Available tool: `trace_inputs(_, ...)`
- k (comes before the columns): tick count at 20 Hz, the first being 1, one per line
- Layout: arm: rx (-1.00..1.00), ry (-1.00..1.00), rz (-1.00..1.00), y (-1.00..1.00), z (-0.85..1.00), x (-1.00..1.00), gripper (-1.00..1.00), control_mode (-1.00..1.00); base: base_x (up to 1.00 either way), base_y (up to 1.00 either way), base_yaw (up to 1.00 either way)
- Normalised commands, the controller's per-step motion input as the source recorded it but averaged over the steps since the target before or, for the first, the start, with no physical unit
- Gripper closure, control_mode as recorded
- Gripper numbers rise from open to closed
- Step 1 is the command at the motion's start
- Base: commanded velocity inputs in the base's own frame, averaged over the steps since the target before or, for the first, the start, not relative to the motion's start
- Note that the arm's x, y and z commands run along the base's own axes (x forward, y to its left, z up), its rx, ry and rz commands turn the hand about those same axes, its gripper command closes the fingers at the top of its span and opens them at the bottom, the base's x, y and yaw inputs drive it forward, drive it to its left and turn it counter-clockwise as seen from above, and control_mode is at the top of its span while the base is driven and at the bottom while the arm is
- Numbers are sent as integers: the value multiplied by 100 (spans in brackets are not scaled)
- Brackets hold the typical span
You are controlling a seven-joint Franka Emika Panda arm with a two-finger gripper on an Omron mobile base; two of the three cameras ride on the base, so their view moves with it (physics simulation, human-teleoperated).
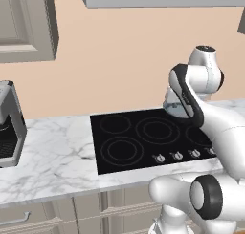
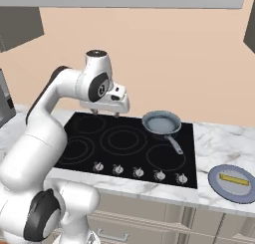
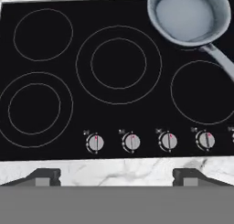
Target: Pick up the butter stick and place it in the pan. Then turn on the burner for the pan.
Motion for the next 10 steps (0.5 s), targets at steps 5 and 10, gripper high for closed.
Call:
trace_inputs(5,1,6,-43,-95,-12,-2,-100,-100,0,0,0)
trace_inputs(10,1,1,-57,-71,-13,0,-100,-100,0,0,0)
